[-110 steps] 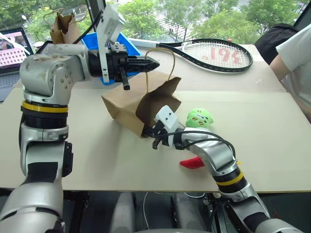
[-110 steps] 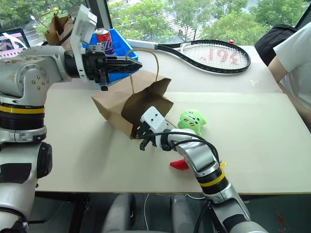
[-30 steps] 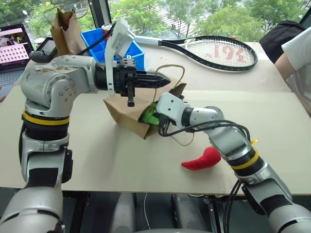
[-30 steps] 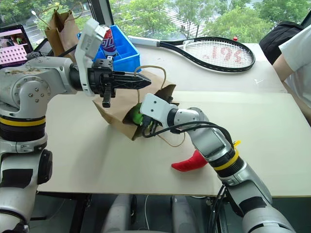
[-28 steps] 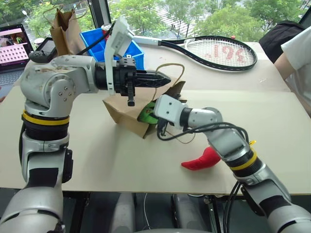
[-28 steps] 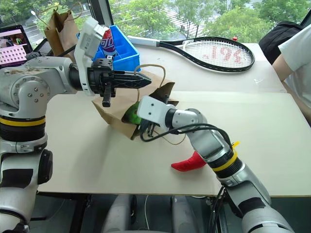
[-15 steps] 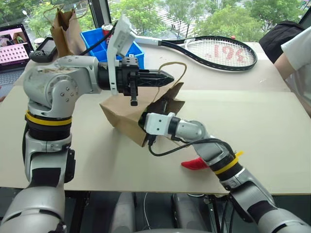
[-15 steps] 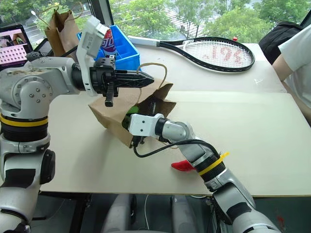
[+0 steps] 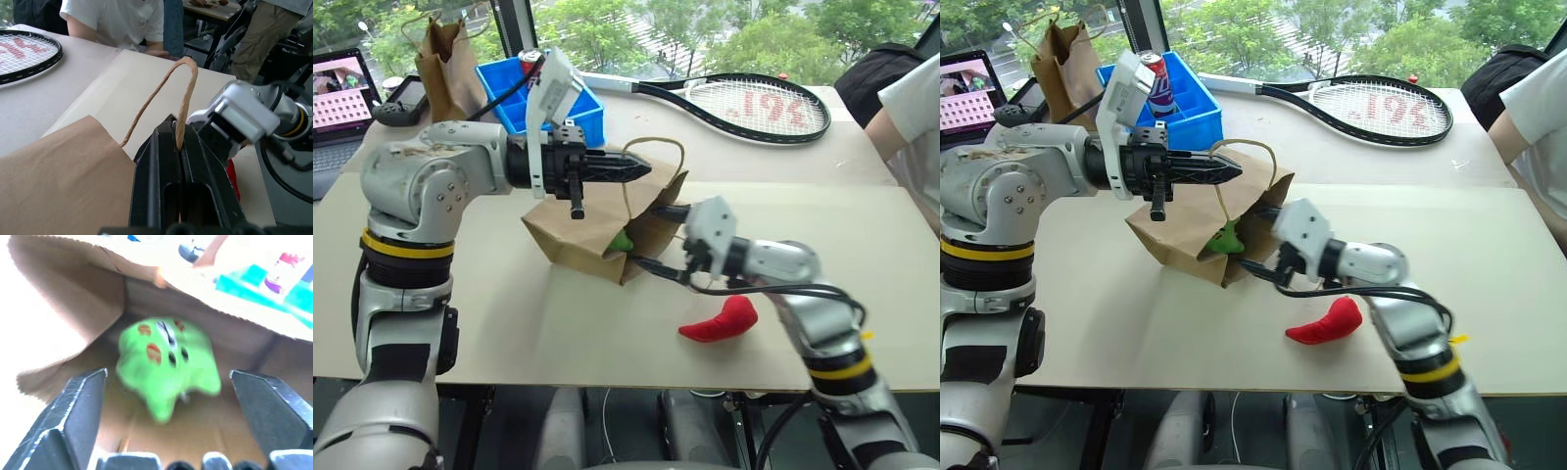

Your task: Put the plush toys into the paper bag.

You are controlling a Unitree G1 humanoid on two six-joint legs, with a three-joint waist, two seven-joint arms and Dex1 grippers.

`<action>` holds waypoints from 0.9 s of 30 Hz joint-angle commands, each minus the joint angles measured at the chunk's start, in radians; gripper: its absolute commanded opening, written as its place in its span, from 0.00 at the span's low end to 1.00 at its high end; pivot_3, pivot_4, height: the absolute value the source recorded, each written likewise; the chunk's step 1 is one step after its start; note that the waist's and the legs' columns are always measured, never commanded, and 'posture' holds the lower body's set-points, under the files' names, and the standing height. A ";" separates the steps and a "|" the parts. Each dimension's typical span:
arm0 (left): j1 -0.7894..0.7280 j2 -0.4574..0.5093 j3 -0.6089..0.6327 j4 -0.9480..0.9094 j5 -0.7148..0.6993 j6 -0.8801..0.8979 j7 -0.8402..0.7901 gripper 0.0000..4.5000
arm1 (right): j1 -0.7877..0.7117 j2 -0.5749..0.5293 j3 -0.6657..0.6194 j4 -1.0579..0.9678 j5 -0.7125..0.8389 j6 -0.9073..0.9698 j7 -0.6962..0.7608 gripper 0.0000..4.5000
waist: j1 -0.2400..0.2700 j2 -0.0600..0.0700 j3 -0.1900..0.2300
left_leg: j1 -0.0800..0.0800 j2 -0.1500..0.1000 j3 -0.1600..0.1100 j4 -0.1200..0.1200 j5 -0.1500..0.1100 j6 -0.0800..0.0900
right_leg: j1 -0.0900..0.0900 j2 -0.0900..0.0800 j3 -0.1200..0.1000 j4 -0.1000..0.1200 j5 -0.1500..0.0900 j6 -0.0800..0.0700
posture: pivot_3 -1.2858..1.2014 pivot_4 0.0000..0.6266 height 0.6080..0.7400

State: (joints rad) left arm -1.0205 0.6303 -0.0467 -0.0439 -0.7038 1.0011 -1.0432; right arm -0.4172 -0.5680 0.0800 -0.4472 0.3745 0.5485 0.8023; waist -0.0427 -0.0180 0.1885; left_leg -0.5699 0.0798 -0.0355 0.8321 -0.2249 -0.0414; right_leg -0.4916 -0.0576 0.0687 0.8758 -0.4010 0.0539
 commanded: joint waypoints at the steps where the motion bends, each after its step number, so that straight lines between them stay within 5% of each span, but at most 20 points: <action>1: -0.016 0.002 0.006 -0.010 0.007 -0.031 -0.012 0.00 | 0.062 -0.132 -0.218 -0.125 0.197 0.160 0.061 0.99 | 0.002 0.000 0.000 | 0.000 0.000 0.000 0.000 0.000 0.000 | 0.000 0.000 0.000 0.000 0.000 0.000 | 0.52 0.24 0.40; 7: -0.016 -0.005 0.000 -0.006 0.005 -0.037 -0.019 0.00 | 0.220 -0.348 -0.319 -0.118 0.212 0.180 0.173 0.99 | 0.004 0.000 0.000 | 0.000 -0.001 0.000 0.000 0.000 0.000 | 0.001 0.000 0.000 -0.002 0.000 0.000 | 0.52 0.24 0.40; 16: -0.029 -0.005 -0.001 -0.003 0.009 -0.035 -0.024 0.00 | 0.380 -0.400 -0.155 -0.110 0.086 0.101 0.186 0.99 | 0.000 -0.001 0.001 | 0.001 -0.002 0.000 -0.001 0.000 0.000 | 0.001 0.000 0.001 -0.002 0.000 0.000 | 0.52 0.24 0.40; 20: -0.029 0.003 0.004 -0.010 0.007 -0.030 -0.025 0.00 | 0.461 -0.441 -0.160 -0.069 0.041 0.106 0.183 0.79 | 0.003 -0.001 0.001 | 0.000 -0.002 0.000 -0.001 0.000 0.000 | 0.001 -0.001 0.001 -0.003 0.000 0.001 | 0.52 0.24 0.40; 27: -0.027 0.003 0.006 -0.014 0.002 -0.030 -0.027 0.00 | 0.466 -0.465 -0.277 -0.048 0.114 0.128 0.220 0.25 | 0.005 -0.001 0.001 | 0.001 -0.002 0.000 -0.001 0.000 0.000 | 0.002 0.000 0.001 -0.003 0.000 0.001 | 0.52 0.24 0.40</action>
State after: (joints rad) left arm -1.0209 0.6245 -0.0615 -0.0306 -0.6939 0.9802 -1.0645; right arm 0.0559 -1.0147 -0.1418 -0.4798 0.4501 0.6584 1.0018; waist -0.0380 -0.0192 0.1892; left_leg -0.5694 0.0777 -0.0357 0.8316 -0.2248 -0.0411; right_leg -0.4894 -0.0580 0.0697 0.8729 -0.4008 0.0546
